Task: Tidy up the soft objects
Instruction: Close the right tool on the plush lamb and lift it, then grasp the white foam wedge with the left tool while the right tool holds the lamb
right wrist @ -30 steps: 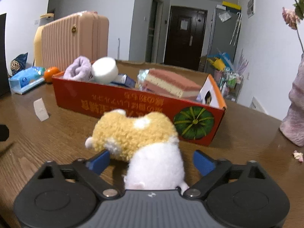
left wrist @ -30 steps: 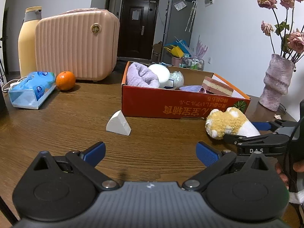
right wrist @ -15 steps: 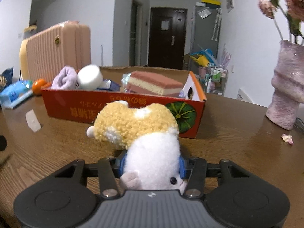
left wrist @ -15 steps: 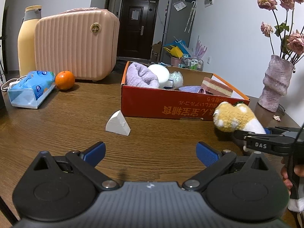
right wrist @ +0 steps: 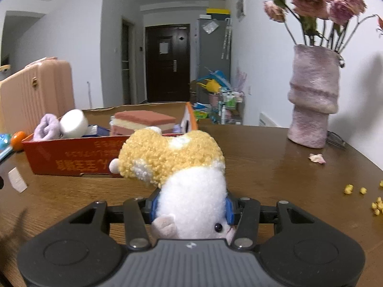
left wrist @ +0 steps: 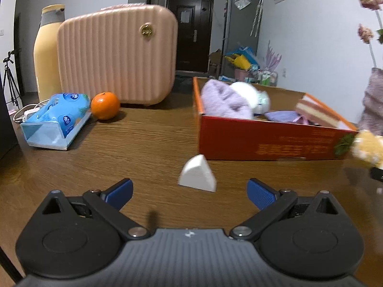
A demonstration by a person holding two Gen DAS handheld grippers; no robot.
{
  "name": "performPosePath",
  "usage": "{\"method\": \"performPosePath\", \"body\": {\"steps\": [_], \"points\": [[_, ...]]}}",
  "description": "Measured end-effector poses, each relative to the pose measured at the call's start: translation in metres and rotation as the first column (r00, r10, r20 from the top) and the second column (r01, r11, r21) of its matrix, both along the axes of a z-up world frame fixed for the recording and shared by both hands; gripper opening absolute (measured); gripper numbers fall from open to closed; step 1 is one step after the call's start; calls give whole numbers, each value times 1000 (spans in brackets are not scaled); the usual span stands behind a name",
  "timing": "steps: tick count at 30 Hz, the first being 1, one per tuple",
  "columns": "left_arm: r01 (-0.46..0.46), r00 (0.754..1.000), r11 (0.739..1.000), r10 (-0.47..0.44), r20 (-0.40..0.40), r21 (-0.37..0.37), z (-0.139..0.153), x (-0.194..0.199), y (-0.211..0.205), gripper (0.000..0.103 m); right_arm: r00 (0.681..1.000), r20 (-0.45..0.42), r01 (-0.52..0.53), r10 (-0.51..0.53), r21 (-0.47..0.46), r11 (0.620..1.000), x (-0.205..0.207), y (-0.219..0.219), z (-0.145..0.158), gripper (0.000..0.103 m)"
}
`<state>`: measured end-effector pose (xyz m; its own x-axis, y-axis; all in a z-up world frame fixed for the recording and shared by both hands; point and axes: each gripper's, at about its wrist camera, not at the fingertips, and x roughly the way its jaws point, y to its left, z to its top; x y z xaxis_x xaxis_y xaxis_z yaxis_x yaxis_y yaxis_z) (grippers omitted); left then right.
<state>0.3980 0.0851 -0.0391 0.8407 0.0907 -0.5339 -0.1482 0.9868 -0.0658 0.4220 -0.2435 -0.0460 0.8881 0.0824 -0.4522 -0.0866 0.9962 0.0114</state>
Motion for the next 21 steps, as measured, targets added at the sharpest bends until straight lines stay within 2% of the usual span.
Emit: {"method": "performPosePath", "body": {"steps": [5, 10, 17, 21], "points": [[-16, 999, 1000, 17, -31, 19, -5, 23, 18, 103, 1000, -2, 27, -27, -4, 1000, -1, -5, -1, 48], [19, 998, 998, -16, -54, 59, -11, 42, 20, 103, 999, -8, 40, -40, -4, 999, 0, -6, -2, 48], [56, 996, 996, -51, -66, 73, -13, 55, 18, 103, 999, -5, 38, -38, -15, 999, -1, -4, -2, 48], [76, 994, 994, -70, -86, 78, -16, 60, 16, 93, 999, -6, 37, -37, -17, 999, 0, -3, -2, 49]]}}
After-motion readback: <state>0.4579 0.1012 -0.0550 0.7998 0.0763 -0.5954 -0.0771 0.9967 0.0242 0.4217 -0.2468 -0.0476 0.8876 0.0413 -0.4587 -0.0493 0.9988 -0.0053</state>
